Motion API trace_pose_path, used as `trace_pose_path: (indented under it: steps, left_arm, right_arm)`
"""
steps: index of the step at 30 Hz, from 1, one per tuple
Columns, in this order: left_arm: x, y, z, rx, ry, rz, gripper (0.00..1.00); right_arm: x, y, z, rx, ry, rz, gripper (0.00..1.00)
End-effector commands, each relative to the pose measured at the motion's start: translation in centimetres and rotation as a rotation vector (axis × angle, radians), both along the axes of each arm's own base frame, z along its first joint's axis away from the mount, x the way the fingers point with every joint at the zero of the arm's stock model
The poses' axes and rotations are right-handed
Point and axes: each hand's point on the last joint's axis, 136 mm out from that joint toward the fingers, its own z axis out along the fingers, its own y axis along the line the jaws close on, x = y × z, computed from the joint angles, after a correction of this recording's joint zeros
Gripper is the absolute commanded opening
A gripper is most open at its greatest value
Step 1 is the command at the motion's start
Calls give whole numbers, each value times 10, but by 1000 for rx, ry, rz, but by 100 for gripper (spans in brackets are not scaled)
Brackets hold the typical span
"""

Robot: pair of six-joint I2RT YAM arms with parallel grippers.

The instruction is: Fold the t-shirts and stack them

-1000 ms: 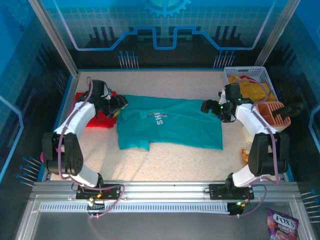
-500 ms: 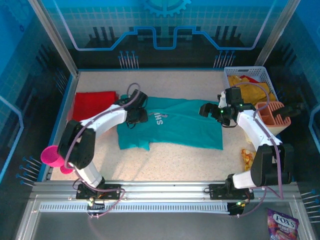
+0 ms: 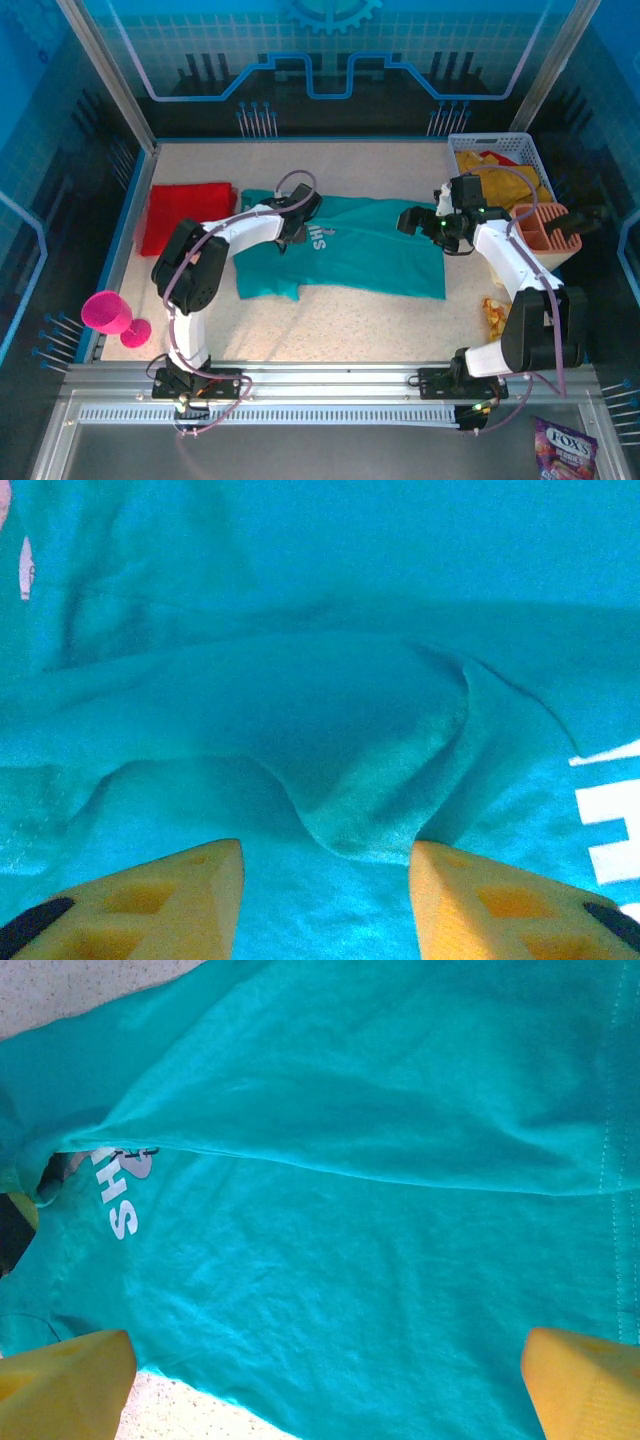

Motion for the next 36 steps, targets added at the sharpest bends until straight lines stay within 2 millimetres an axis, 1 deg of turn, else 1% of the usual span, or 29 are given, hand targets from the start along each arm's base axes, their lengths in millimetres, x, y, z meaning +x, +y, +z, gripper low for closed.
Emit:
trace_pose_path:
  steps: [1,4,10,14,18,24,28,32,36]
  left_arm:
    - [11,3,3,64,-25,-3,45]
    - [11,2,-2,70,-8,-6,43]
    - [9,-2,-5,60,-11,-8,45]
    - [6,-8,-2,39,-13,-11,55]
    - [3,-11,0,42,-18,-17,58]
    - [0,-12,-6,47,-10,-20,57]
    - [0,-7,-13,80,3,-12,54]
    - [5,-5,-18,104,8,-10,48]
    - [9,-5,-22,116,16,-14,46]
  right_arm:
    - [-4,6,-6,16,24,31,100]
    - [-3,4,-7,17,25,28,100]
    - [-1,2,-6,27,22,22,100]
    - [-1,3,-6,33,23,27,100]
    - [-2,3,-6,36,24,30,100]
    - [-3,3,-8,41,27,29,100]
    - [-3,4,-9,44,29,30,100]
    - [-3,3,-9,44,30,27,100]
    - [-3,2,-8,46,26,26,100]
